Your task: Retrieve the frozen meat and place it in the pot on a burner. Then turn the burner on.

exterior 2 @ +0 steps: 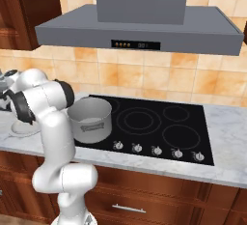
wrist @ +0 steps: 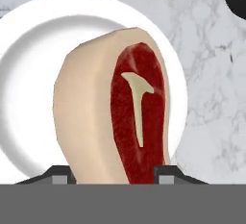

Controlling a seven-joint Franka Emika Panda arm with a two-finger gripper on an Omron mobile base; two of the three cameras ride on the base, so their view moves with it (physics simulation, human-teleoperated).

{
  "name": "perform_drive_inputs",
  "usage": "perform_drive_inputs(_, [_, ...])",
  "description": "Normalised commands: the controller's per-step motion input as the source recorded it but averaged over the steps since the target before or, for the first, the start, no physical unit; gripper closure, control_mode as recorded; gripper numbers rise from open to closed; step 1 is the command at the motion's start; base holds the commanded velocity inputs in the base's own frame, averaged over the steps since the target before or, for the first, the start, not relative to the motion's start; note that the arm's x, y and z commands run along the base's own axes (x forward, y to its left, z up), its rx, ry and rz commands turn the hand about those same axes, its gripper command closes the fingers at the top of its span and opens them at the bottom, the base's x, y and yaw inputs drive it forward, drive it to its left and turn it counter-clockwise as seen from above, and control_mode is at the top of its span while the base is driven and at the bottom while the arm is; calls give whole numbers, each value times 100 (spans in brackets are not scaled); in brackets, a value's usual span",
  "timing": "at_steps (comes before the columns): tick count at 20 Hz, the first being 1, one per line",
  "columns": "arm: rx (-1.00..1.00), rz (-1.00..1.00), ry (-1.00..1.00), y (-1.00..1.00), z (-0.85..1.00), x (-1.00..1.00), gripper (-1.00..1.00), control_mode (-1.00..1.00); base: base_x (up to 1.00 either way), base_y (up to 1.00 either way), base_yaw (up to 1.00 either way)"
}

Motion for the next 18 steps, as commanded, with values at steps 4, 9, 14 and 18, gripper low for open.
perform_drive_inputs(4, [2,0,-15,-29,24,-21,100,-100,0,0,0])
perform_drive_inputs(9, [0,0,-21,-32,5,-39,100,-100,0,0,0])
perform_drive_inputs(14, [5,0,-19,-37,38,-46,100,-100,0,0,0])
perform_drive_inputs(18, [10,0,-7,-31,69,-23,100,-100,0,0,0])
